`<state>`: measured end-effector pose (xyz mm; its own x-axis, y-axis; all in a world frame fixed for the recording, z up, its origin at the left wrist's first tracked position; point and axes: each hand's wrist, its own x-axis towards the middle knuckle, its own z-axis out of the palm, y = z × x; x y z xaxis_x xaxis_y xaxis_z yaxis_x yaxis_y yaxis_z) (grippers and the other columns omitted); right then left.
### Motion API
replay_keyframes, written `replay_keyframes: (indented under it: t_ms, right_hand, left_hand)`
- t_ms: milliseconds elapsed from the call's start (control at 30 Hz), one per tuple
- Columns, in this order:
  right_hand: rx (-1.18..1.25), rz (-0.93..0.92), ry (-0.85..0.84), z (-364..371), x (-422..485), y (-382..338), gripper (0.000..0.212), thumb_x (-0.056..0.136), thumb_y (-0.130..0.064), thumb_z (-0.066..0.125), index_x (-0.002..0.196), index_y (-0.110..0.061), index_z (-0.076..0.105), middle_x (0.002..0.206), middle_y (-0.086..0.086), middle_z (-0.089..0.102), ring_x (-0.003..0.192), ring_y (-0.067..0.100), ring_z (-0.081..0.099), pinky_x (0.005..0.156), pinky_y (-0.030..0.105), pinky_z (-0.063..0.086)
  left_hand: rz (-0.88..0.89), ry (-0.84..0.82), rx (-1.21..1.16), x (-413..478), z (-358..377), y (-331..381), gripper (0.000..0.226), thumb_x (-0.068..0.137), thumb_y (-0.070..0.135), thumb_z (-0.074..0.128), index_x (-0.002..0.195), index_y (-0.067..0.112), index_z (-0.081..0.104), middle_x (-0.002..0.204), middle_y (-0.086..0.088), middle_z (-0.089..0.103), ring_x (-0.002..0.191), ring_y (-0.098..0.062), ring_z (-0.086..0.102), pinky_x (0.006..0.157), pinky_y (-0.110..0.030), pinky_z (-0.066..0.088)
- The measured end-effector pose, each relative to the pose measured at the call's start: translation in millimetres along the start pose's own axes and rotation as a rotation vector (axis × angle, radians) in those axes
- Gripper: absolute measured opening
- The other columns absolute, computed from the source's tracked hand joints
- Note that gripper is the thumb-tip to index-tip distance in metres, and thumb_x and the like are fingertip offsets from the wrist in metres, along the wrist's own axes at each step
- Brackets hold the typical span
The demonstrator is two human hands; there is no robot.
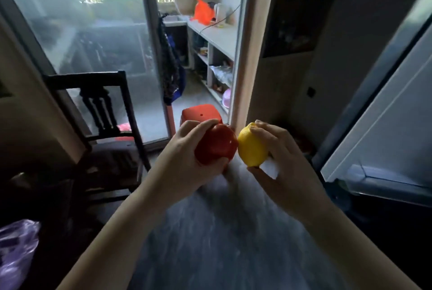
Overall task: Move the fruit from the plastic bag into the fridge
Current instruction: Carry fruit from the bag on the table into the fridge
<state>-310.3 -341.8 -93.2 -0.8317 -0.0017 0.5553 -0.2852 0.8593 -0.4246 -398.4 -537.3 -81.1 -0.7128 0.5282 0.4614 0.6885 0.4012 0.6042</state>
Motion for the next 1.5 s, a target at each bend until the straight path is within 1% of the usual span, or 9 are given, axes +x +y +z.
replay_keyframes:
  t_ms: [100, 200, 333, 467, 567, 800, 1033, 1267, 1500]
  right_hand:
    - [-0.074, 0.079, 0.037, -36.5, -34.9, 6.5, 0.069, 0.082, -0.043, 0.062, 0.141, -0.031, 0.029, 0.147, -0.008, 0.029, 0.132, 0.011, 0.033, 0.098, 0.032, 0.042]
    - [-0.167, 0.149, 0.095, -80.8, -69.6, 14.0, 0.07, 0.082, -0.039, 0.065, 0.141, -0.029, 0.029, 0.148, -0.007, 0.028, 0.133, 0.016, 0.035, 0.096, 0.039, 0.048]
    - [-0.267, 0.154, 0.184, -144.3, -111.6, 25.2, 0.066, 0.083, -0.036, 0.065, 0.139, -0.025, 0.032, 0.146, -0.003, 0.031, 0.132, 0.019, 0.038, 0.098, 0.038, 0.046]
    - [-0.362, 0.197, 0.256, -212.2, -160.0, 36.9, 0.068, 0.082, -0.038, 0.063, 0.14, -0.026, 0.03, 0.146, -0.006, 0.029, 0.13, 0.014, 0.037, 0.093, 0.037, 0.05]
    - [-0.407, 0.238, 0.321, -269.2, -207.0, 51.3, 0.067, 0.082, -0.034, 0.066, 0.139, -0.025, 0.033, 0.146, -0.004, 0.034, 0.131, 0.019, 0.041, 0.093, 0.04, 0.051]
    - [-0.545, 0.353, 0.379, -380.4, -318.9, 87.2, 0.071, 0.08, -0.024, 0.072, 0.14, -0.027, 0.033, 0.143, -0.013, 0.031, 0.13, -0.001, 0.031, 0.1, 0.014, 0.031]
    - [-0.611, 0.458, 0.443, -443.2, -404.2, 123.1, 0.064, 0.082, -0.039, 0.061, 0.139, -0.026, 0.036, 0.143, -0.007, 0.038, 0.125, 0.009, 0.041, 0.096, 0.01, 0.033]
    - [-0.591, 0.547, 0.542, -489.6, -458.7, 160.2, 0.068, 0.081, -0.027, 0.071, 0.139, -0.027, 0.038, 0.143, -0.013, 0.035, 0.128, 0.004, 0.038, 0.1, 0.01, 0.033]
    - [-0.654, 0.638, 0.577, -541.4, -486.4, 217.4, 0.065, 0.078, -0.018, 0.074, 0.136, -0.016, 0.045, 0.141, -0.005, 0.042, 0.13, 0.008, 0.041, 0.105, 0.023, 0.036]
  left_hand:
    - [0.056, -0.048, -0.048, 1.1, 30.7, 29.8, 0.072, 0.068, 0.058, 0.059, 0.133, 0.031, 0.047, 0.118, 0.014, 0.046, 0.106, -0.01, 0.052, 0.088, -0.019, 0.043]
    - [0.125, -0.098, -0.105, 4.6, 59.8, 70.1, 0.073, 0.068, 0.061, 0.059, 0.135, 0.037, 0.042, 0.121, 0.019, 0.044, 0.107, -0.001, 0.05, 0.089, -0.021, 0.046]
    - [0.28, -0.124, -0.097, 14.6, 91.5, 133.7, 0.072, 0.071, 0.054, 0.065, 0.137, 0.035, 0.041, 0.12, 0.021, 0.043, 0.106, 0.012, 0.043, 0.088, -0.004, 0.035]
    - [0.383, -0.183, -0.117, 19.6, 130.6, 207.1, 0.073, 0.071, 0.052, 0.065, 0.138, 0.035, 0.039, 0.122, 0.018, 0.042, 0.107, 0.003, 0.045, 0.087, -0.007, 0.038]
    - [0.471, -0.216, -0.15, 17.5, 173.6, 270.6, 0.073, 0.073, 0.05, 0.071, 0.137, 0.035, 0.039, 0.119, 0.022, 0.037, 0.106, 0.012, 0.043, 0.079, 0.0, 0.036]
    - [0.616, -0.312, -0.242, 0.5, 274.5, 399.5, 0.069, 0.075, 0.046, 0.072, 0.135, 0.04, 0.038, 0.118, 0.027, 0.037, 0.111, 0.011, 0.041, 0.086, 0.001, 0.033]
    - [0.687, -0.416, -0.302, -15.3, 356.1, 486.5, 0.073, 0.071, 0.059, 0.057, 0.138, 0.038, 0.038, 0.123, 0.025, 0.039, 0.114, 0.001, 0.045, 0.092, -0.011, 0.038]
    - [0.753, -0.558, -0.348, -7.9, 426.1, 552.2, 0.071, 0.077, 0.046, 0.068, 0.14, 0.038, 0.035, 0.122, 0.026, 0.039, 0.115, 0.004, 0.043, 0.094, -0.013, 0.038]
    - [0.85, -0.654, -0.402, 26.6, 514.0, 611.9, 0.072, 0.073, 0.045, 0.064, 0.139, 0.034, 0.038, 0.122, 0.019, 0.041, 0.111, 0.004, 0.043, 0.091, -0.003, 0.031]
